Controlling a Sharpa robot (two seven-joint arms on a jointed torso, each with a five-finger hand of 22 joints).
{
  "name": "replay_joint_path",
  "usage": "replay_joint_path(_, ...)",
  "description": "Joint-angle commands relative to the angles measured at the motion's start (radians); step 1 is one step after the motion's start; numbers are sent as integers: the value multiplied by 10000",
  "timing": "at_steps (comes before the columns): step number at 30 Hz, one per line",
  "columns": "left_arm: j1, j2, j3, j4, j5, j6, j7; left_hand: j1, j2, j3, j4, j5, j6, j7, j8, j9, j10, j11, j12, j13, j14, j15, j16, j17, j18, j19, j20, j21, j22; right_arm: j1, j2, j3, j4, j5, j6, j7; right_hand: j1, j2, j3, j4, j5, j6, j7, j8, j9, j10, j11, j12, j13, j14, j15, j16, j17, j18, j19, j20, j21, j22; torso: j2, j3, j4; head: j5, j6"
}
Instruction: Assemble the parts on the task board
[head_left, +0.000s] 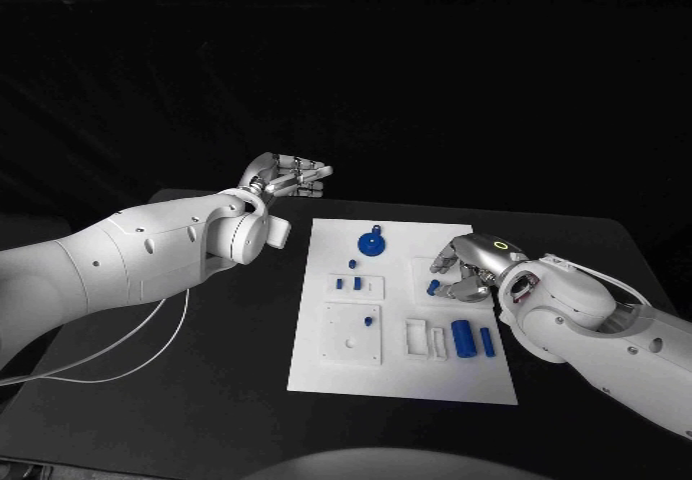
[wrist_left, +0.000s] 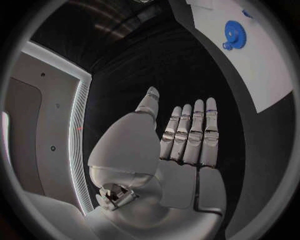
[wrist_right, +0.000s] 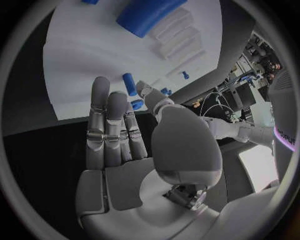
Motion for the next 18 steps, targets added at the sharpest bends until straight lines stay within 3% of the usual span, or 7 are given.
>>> replay_joint_path(1,6,30,8,11,-1,45,121,34,67,-24,-49,40,69,-9,14,0,43,10,44,-8,-1,-37,-26,-6,141,67,34,39,-6,-4,40,-18,-16,-175,459,16,47,111,383,-19,-367,87,33,-32,-4,240,-10,22,-5,40,9,47,9,148,87,-30,-15,20,-4,-8,3,0,-3)
replay_joint_path(10,5,41,8,1,-2,41,111,24,133,-51,-70,42,100,-14,12,1,59,5,41,-8,46,-50,-22,-4,139,96,18,52,-2,-5,155,-69,-58,-249,450,49,-157,84,1674,98,-659,215,47,-29,0,934,-195,21,-5,120,-114,55,27,38,149,-149,61,152,1,5,-14,-11,-35)
replay_joint_path(18,4,49,8,5,3,67,90,20,150,-74,-85,48,103,-13,12,1,64,2,40,-8,76,-59,-25,-5,136,117,9,62,1,-7,300,-132,-137,-272,509,94,-111,196,2139,112,-813,331,50,-26,5,1297,-302,31,6,144,-226,56,84,-119,138,-286,144,311,4,8,-19,-55,-71)
